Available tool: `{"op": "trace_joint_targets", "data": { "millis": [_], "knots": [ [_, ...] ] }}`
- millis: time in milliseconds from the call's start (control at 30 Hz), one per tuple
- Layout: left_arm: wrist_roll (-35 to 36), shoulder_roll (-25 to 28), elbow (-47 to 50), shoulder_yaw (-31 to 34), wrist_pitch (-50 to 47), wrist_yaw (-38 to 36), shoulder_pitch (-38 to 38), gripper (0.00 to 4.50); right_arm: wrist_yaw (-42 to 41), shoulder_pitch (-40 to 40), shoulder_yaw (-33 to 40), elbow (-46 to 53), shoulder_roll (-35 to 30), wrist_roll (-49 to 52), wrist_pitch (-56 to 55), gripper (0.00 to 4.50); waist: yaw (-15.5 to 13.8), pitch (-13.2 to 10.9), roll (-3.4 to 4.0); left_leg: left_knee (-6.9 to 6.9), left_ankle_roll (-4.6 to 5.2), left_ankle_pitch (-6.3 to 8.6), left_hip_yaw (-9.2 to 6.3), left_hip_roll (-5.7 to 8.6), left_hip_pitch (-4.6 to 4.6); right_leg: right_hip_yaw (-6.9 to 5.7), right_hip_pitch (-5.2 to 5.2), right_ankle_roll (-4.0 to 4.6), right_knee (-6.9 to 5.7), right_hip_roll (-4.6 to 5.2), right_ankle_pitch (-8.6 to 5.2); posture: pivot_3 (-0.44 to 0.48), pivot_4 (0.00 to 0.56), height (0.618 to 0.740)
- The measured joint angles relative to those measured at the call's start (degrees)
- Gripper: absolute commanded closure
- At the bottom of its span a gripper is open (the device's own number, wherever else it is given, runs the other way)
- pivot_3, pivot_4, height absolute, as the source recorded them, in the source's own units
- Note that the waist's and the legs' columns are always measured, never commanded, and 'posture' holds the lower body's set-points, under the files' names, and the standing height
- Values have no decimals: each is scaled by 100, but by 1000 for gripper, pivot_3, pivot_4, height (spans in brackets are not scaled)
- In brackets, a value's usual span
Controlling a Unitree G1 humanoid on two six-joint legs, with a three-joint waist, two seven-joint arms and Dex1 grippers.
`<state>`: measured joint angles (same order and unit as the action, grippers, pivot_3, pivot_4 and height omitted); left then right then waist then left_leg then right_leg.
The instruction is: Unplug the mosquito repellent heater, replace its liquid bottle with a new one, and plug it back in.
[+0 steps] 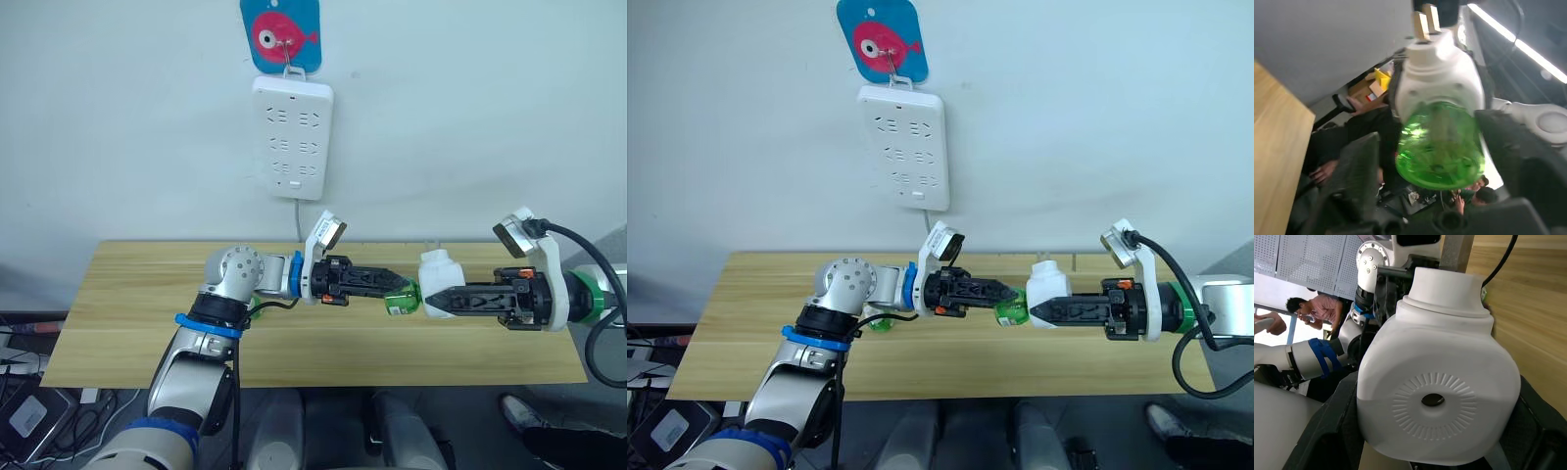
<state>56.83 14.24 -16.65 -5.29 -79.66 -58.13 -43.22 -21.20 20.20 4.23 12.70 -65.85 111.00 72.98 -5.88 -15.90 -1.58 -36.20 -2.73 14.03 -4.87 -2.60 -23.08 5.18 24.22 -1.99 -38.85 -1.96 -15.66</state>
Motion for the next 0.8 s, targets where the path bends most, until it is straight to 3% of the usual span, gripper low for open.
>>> {"op": "trace_joint_targets", "data": {
  "millis": [233,333,433,533,600,633,700,800],
  "knots": [
    [-442,301,-152,25,685,-280,-119,9,-12,-121,18,41,-6,9,-93,1402,-18,-1,-1,0,-5,-2,2,1,0,1,0,0,0,3,0,257,266,740],
    [-660,769,538,-4,1347,-774,0,9,-16,-175,84,-68,-2,26,-125,1402,-12,-17,-1,6,-8,-3,5,-2,0,4,2,9,1,5,5,268,264,740],
    [-1608,1287,1711,-274,3458,-1559,500,9,-18,-169,199,-470,31,40,-121,1402,-37,-20,3,15,-16,-4,21,-1,6,10,-1,28,11,14,16,276,264,740],
    [-2789,1200,1898,-567,6102,-2004,1031,9,-18,-98,289,-928,152,40,-66,1402,-153,-22,5,15,-17,-4,32,0,4,18,0,31,25,17,18,278,262,740],
    [-3460,885,1550,-575,7950,-1997,1193,9,-33,1,319,-1117,202,40,40,1402,-236,-23,7,11,-10,0,35,1,3,22,0,32,28,17,19,278,262,740],
    [-3590,788,1430,-566,8340,-1959,1190,9,-38,34,322,-1143,212,40,56,1402,-271,-24,6,10,-2,4,36,1,1,23,1,33,28,17,19,277,258,740],
    [-4353,392,648,-495,10640,-1562,1101,9,-77,134,347,-1174,236,41,151,1402,-387,-23,7,5,7,9,40,2,2,29,0,31,31,16,23,277,258,740],
    [-5237,-5,-399,-421,13150,-883,881,9,-102,180,354,-1161,378,43,190,1402,-525,-24,6,1,8,10,47,3,-2,36,0,25,39,16,34,277,258,740]
  ]
}}
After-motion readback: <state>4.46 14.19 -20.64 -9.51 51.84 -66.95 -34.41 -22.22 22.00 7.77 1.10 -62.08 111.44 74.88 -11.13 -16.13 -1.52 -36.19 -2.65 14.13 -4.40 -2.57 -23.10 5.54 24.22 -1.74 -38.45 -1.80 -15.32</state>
